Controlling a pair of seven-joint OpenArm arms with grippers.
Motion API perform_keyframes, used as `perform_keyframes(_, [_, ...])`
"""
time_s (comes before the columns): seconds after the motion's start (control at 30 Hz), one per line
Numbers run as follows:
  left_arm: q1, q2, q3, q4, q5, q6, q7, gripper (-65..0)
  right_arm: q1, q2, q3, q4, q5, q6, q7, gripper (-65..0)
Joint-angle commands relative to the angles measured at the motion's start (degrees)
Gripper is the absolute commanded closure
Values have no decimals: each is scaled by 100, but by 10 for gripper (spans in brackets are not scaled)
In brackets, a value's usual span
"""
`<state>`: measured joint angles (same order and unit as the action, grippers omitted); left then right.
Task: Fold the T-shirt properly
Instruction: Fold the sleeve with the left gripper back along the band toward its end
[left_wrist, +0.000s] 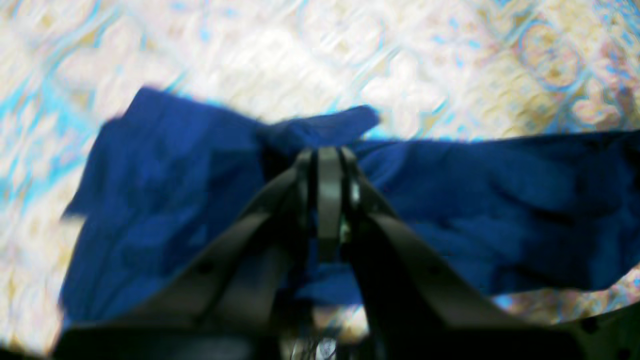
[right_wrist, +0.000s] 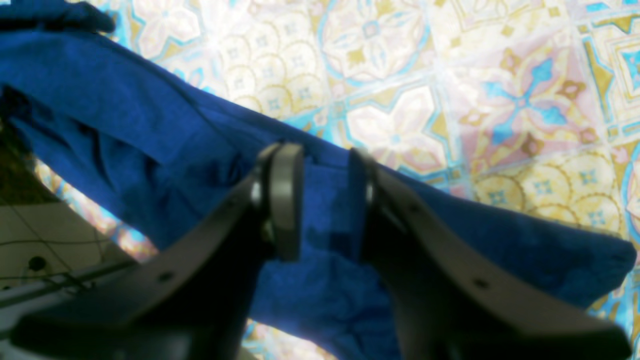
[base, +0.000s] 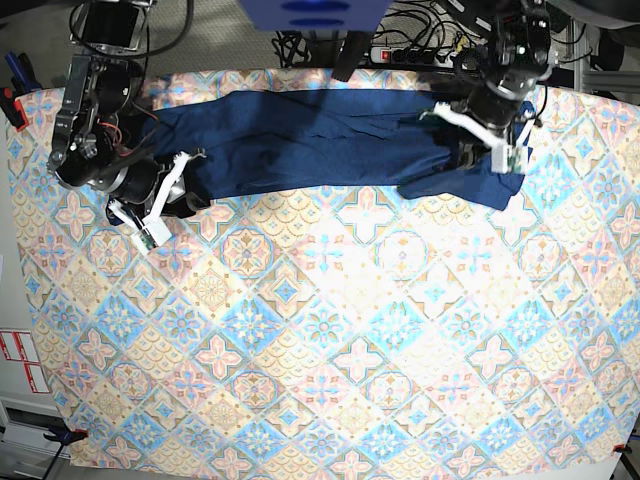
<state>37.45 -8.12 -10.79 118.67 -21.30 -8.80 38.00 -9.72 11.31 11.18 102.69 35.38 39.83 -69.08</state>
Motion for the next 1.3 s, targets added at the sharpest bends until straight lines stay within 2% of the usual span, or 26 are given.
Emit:
perform_keyframes(0.0, [48, -10, -121, 102, -11, 23, -226, 0, 53, 51, 12, 73, 106, 17, 99, -157])
perform_keyframes(0.23, [101, 16, -631, 58, -2, 23, 64, 0, 62, 60, -305, 73, 89, 17, 99, -157])
perform_keyframes(0.4, [75, 16, -658, -91, 7, 23, 503, -4, 62, 60, -331, 73, 80, 17, 99, -157])
perform_keyframes(0.47, [57, 16, -649, -127, 7, 23, 671, -47, 62, 60, -331, 73, 80, 17, 99, -157])
perform_keyframes(0.6, [57, 122, -666, -206, 7, 23, 794, -177, 62, 60, -331, 82, 80, 17, 99, -157])
perform_keyframes(0.7, [66, 139, -684, -206, -2, 23, 802, -235, 62, 60, -331, 100, 80, 17, 99, -157])
perform_keyframes(0.83, [66, 148, -1018, -206, -2, 23, 855, -257, 62, 60, -331, 109, 80, 17, 99, -157])
perform_keyframes(0.97, [-110, 113, -1458, -206, -28, -4, 1303, -260, 62, 60, -331, 109, 80, 17, 99, -157])
perform_keyframes(1.07, [-330, -63, -1730, -206, -46, -30, 1769, -260, 62, 60, -331, 109, 80, 17, 99, -157])
perform_keyframes(1.27, [-734, -520, -1757, -206, -55, -39, 2402, -261, 70, 51, -340, 65, 80, 17, 99, -157])
